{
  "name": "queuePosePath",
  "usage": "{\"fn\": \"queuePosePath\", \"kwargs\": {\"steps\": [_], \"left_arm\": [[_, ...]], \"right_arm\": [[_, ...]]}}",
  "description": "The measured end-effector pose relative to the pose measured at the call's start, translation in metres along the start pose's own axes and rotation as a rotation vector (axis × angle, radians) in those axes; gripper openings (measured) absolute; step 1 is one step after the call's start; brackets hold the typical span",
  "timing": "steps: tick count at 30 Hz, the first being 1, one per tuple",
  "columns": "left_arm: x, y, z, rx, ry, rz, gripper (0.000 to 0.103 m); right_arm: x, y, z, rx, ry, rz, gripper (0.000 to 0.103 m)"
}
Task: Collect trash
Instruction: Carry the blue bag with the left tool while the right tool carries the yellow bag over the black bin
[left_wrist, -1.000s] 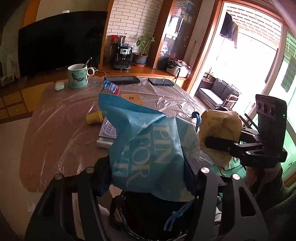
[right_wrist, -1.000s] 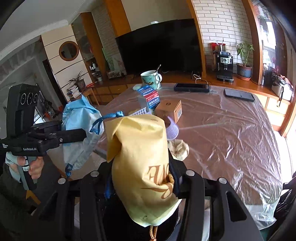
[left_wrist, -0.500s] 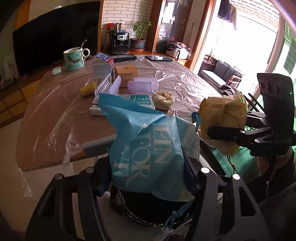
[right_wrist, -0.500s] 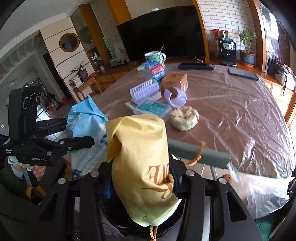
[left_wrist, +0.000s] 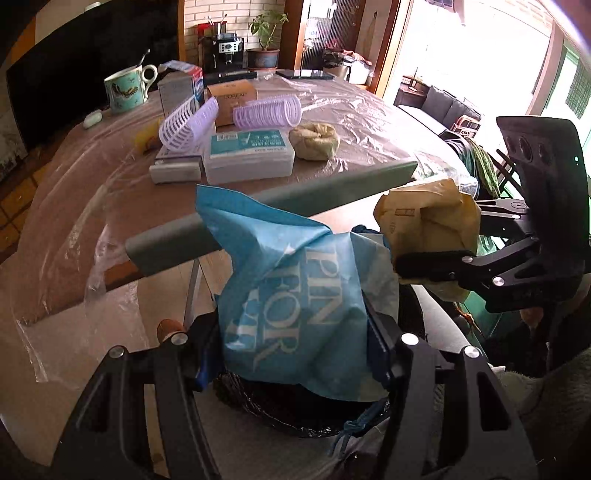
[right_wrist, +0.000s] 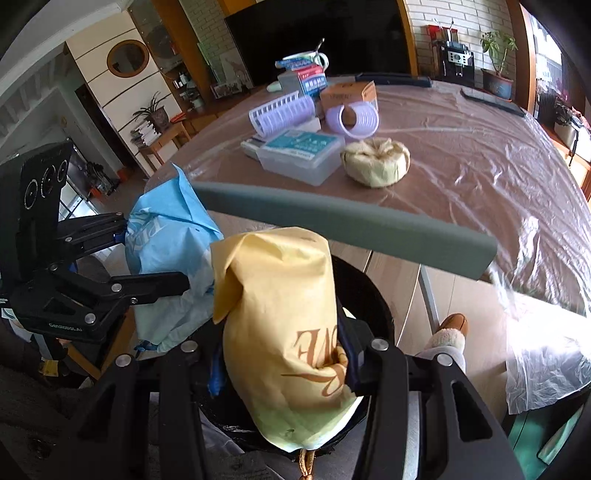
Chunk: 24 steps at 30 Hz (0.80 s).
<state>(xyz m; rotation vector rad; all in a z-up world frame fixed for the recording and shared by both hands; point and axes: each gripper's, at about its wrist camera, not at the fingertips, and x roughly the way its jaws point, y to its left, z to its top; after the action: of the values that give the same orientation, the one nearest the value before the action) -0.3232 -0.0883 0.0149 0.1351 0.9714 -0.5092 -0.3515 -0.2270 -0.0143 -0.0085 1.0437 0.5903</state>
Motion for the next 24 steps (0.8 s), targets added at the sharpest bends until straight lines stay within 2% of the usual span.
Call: {"fn": "queuePosePath", "kwargs": {"steps": [13, 24], "left_arm": [[0.037, 0.002, -0.014, 0.019, 0.089, 0.015, 0.063], [0.064, 0.004, -0.021, 0.049, 0.140, 0.017, 0.063]], "right_arm": [[0.036, -0.011, -0.017, 0.042, 0.099, -0.022, 0.047], [0.063, -0.024, -0.021, 0.078, 0.148, -0.041, 0.047]]}}
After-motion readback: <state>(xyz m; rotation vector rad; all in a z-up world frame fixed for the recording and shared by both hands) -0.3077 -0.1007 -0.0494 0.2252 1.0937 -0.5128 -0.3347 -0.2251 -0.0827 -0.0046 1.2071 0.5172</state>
